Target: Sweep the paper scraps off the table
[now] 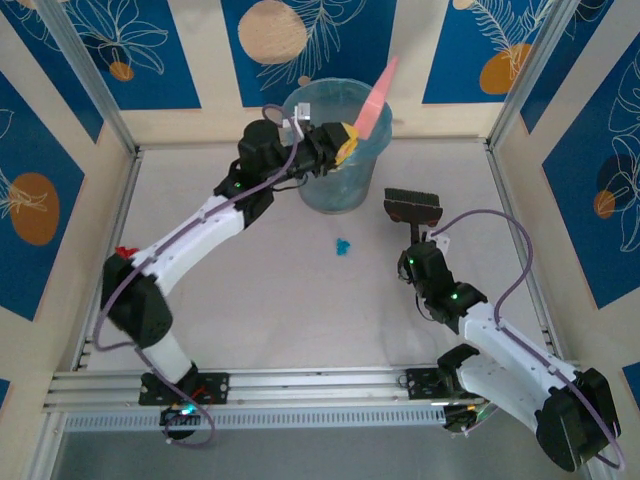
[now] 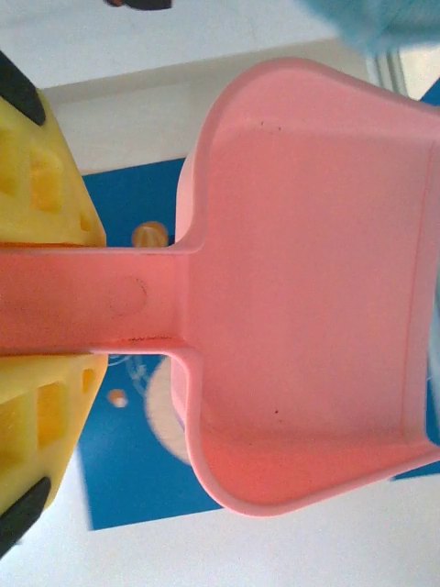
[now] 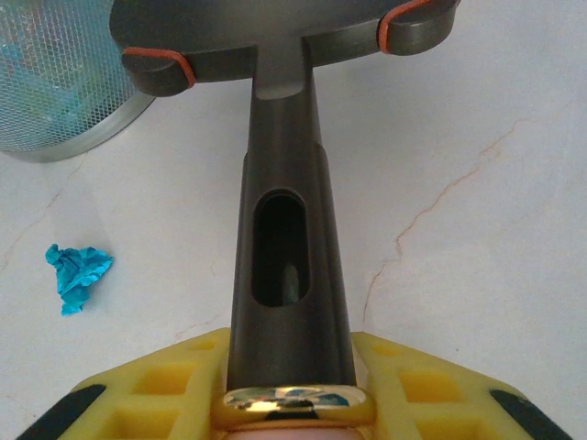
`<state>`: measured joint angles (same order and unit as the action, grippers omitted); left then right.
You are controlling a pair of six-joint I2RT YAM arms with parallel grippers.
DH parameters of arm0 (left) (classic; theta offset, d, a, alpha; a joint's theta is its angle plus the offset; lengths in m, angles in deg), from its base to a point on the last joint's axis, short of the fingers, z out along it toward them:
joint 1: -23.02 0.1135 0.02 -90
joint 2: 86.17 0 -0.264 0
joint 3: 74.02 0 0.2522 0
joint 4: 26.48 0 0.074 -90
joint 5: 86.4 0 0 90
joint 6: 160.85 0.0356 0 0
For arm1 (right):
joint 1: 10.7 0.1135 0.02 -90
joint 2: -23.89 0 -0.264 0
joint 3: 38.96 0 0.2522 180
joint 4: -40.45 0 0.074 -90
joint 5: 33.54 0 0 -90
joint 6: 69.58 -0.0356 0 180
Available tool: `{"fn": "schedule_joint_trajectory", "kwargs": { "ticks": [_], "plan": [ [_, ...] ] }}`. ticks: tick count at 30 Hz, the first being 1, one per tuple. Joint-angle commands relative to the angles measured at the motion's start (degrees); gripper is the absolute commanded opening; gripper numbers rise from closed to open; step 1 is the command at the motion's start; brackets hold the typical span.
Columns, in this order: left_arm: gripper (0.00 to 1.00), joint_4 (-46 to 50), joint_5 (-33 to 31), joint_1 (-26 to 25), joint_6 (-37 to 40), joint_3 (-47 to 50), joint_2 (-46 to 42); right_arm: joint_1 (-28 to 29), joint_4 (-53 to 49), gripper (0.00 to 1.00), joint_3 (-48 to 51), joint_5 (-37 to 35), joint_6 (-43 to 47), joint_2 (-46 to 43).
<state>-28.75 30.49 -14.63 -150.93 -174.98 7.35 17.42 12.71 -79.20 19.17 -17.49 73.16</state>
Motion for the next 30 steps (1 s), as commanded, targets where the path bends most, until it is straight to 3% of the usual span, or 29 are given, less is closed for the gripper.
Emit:
{"fn": "schedule_joint_trajectory", "kwargs": {
  "ticks": [1,6,8,12,17,20,23,30],
  "plan": [
    [0.00,9.98,0.61,-2.77,14.24,3.40,-8.27,-0.32,2.99,0.00,0.64,-0.78,0.58,-1.26],
    [0.00,32.92,-15.36,-12.59,34.66,9.05,-19.54,-0.70,2.41,0.00,0.33,0.72,-0.03,-1.53],
    [0.00,39.63,-20.40,-16.07,39.33,11.61,-22.78,-0.87,2.03,0.00,0.37,0.85,-0.62,-1.67],
    [0.00,48.69,-30.52,-22.34,44.31,20.81,-29.88,-2.04,0.41,0.00,-0.75,4.64,-2.79,-1.50],
    [0.00,58.90,-39.75,-28.22,45.61,29.62,-32.32,-3.86,-6.20,0.00,-4.28,6.86,-9.46,0.95],
    [0.00,58.86,-44.81,-31.55,44.35,35.66,-33.88,-4.28,-9.50,0.00,-6.84,10.43,-12.23,3.94],
    [0.00,57.14,-45.65,-32.18,43.62,40.09,-34.12,-4.15,-11.13,0.00,-9.76,14.28,-12.57,7.81],
    [0.00,52.33,-49.98,-32.06,44.19,44.36,-29.57,-0.88,-14.68,0.00,-14.89,14.06,-15.22,16.97]
  ]
}}
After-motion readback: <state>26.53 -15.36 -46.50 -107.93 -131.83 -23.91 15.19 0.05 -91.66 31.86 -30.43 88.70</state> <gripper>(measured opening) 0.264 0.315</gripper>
